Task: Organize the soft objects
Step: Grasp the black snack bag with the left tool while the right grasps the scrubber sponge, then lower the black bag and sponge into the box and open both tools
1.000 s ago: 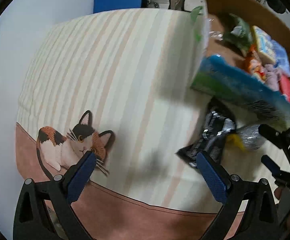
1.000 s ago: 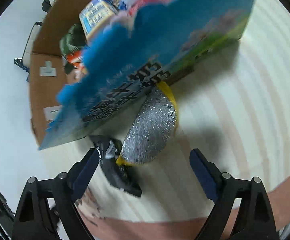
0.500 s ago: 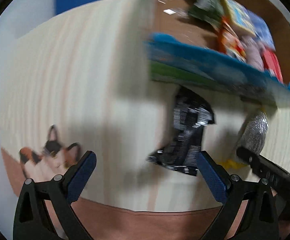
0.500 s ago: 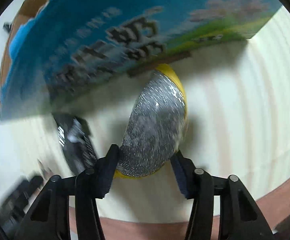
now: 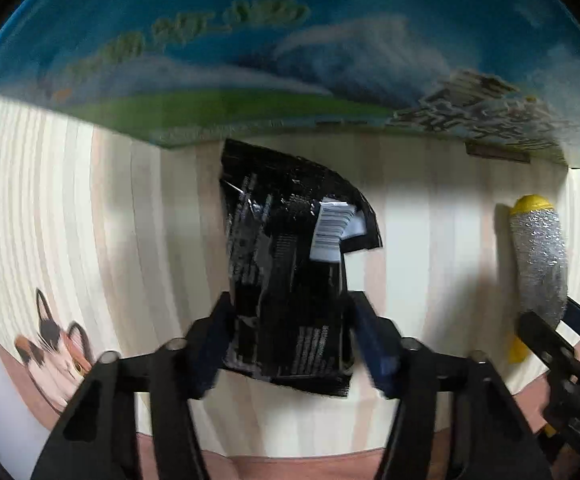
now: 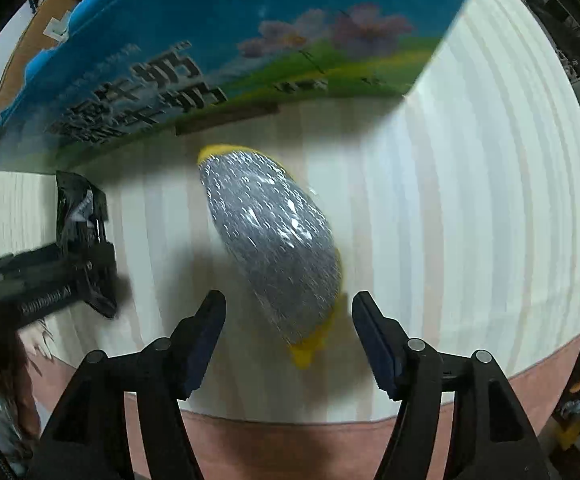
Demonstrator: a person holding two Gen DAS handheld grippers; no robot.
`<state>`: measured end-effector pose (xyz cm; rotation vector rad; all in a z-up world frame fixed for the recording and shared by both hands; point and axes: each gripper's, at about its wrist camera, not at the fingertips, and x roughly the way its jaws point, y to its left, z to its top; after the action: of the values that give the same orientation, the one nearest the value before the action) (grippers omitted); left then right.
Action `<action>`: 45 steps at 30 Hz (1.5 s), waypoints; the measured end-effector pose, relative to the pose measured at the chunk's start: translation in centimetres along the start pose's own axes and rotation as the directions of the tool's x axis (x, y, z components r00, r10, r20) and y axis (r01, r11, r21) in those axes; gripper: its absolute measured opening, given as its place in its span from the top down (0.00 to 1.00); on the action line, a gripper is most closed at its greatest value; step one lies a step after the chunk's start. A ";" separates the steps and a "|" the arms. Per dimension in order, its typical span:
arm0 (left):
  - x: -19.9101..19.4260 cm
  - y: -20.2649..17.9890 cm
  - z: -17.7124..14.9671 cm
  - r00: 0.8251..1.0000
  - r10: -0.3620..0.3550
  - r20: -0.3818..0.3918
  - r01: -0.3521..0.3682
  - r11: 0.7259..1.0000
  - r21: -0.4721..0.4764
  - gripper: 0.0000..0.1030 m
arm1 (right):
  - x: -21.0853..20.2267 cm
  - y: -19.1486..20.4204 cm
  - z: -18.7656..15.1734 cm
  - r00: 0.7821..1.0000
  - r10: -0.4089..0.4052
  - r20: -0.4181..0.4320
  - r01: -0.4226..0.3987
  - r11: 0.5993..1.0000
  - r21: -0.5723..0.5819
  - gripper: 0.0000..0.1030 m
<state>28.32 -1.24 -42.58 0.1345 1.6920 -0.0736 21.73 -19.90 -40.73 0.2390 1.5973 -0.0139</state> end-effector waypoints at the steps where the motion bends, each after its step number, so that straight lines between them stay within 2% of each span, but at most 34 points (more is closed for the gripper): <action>1: 0.1 0.0 -0.3 1.000 0.000 -0.001 0.000 1.000 -0.004 0.50 | 0.4 0.1 0.4 1.000 0.002 -0.003 -0.002 1.000 -0.008 0.34; 4: 0.3 -0.2 -1.7 1.000 -0.011 -0.010 0.010 1.000 -0.024 0.51 | 1.9 0.8 0.7 0.999 -0.005 -0.040 0.004 1.000 -0.024 0.37; 5: 0.4 -0.2 -2.4 1.000 -0.011 -0.013 0.010 1.000 -0.027 0.51 | 1.9 1.0 0.5 0.999 -0.014 -0.029 0.013 0.999 -0.034 0.41; 6: 0.6 -0.3 -3.2 1.000 -0.011 -0.020 0.010 0.999 -0.032 0.51 | 1.9 1.2 0.2 0.999 -0.023 -0.030 0.022 0.999 -0.047 0.53; 7: 0.7 -0.4 -3.9 1.000 -0.014 -0.025 0.013 0.999 -0.036 0.51 | 2.1 1.4 -0.1 0.999 -0.023 -0.039 0.021 0.998 -0.051 0.56; 11: 1.4 -1.4 -6.8 0.998 -0.039 -0.052 0.036 0.998 -0.046 0.51 | 2.8 0.6 -1.9 0.995 -0.027 -0.092 0.022 0.999 -0.047 0.57; 15: 1.6 -1.6 -7.1 0.999 -0.025 -0.033 0.023 0.997 -0.069 0.48 | 3.1 -0.4 -3.5 0.991 -0.010 -0.132 0.005 0.999 -0.040 0.57; 20: 1.4 -2.0 -6.7 0.999 -0.021 -0.029 0.019 0.998 -0.057 0.47 | 2.9 -2.8 -2.3 0.994 -0.012 -0.111 0.011 1.000 -0.014 0.46; 23: 1.5 -2.2 -7.2 1.000 -0.020 -0.022 0.019 0.998 -0.059 0.47 | 3.2 -3.5 -2.3 0.993 -0.029 -0.112 0.026 0.999 -0.025 0.46; 26: 0.6 -1.5 -7.5 0.999 -0.024 -0.021 0.022 0.997 -0.068 0.49 | 4.0 -2.2 -2.8 0.994 -0.049 -0.101 0.044 0.998 -0.048 0.46; 28: 0.5 -1.6 -7.7 1.000 -0.024 -0.020 0.023 0.997 -0.068 0.52 | 4.2 -1.5 -3.4 0.993 -0.080 -0.092 0.074 0.995 -0.071 0.50; 29: 0.4 -1.6 -7.9 1.000 -0.023 -0.017 0.022 0.997 -0.071 0.54 | 4.2 -1.1 -3.8 0.992 -0.095 -0.081 0.089 0.993 -0.083 0.60; 30: 0.5 -1.2 -7.8 1.000 -0.018 -0.015 0.017 0.997 -0.070 0.54 | 4.2 -0.8 -4.1 0.993 -0.090 -0.076 0.083 0.993 -0.089 0.63; 32: -0.3 -1.6 -8.2 0.999 -0.029 0.018 0.031 0.997 -0.072 0.55 | 4.1 -0.4 -4.8 0.994 -0.074 -0.083 0.066 0.994 -0.090 0.64; 35: -2.4 -2.0 -8.8 0.996 -0.075 0.042 0.078 0.994 -0.077 0.55 | 1.8 -0.8 -4.5 0.997 -0.025 -0.071 0.019 0.996 -0.084 0.65; 37: -4.9 -2.2 -9.0 0.991 -0.109 0.078 0.114 0.991 -0.071 0.55 | -0.3 -1.2 -4.1 0.997 0.042 -0.063 -0.046 0.996 -0.073 0.65; 41: -12.0 -3.0 -8.9 0.967 -0.175 0.186 0.183 0.983 -0.027 0.55 | -6.1 -1.9 -3.5 0.991 0.136 0.004 -0.135 0.987 -0.090 0.65; 43: -14.9 -3.1 -8.2 0.955 -0.189 0.227 0.196 0.981 -0.006 0.55 | -8.5 -2.6 -3.0 0.984 0.175 0.036 -0.170 0.980 -0.100 0.65; 45: -17.7 -3.2 -7.1 0.946 -0.176 0.273 0.177 0.984 0.019 0.55 | -11.4 -3.1 -2.0 0.977 0.197 0.077 -0.187 0.976 -0.115 0.65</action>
<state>23.05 -4.32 -24.25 -0.0317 1.4232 -0.2126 19.48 -24.30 -29.81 0.3040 1.4765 0.2083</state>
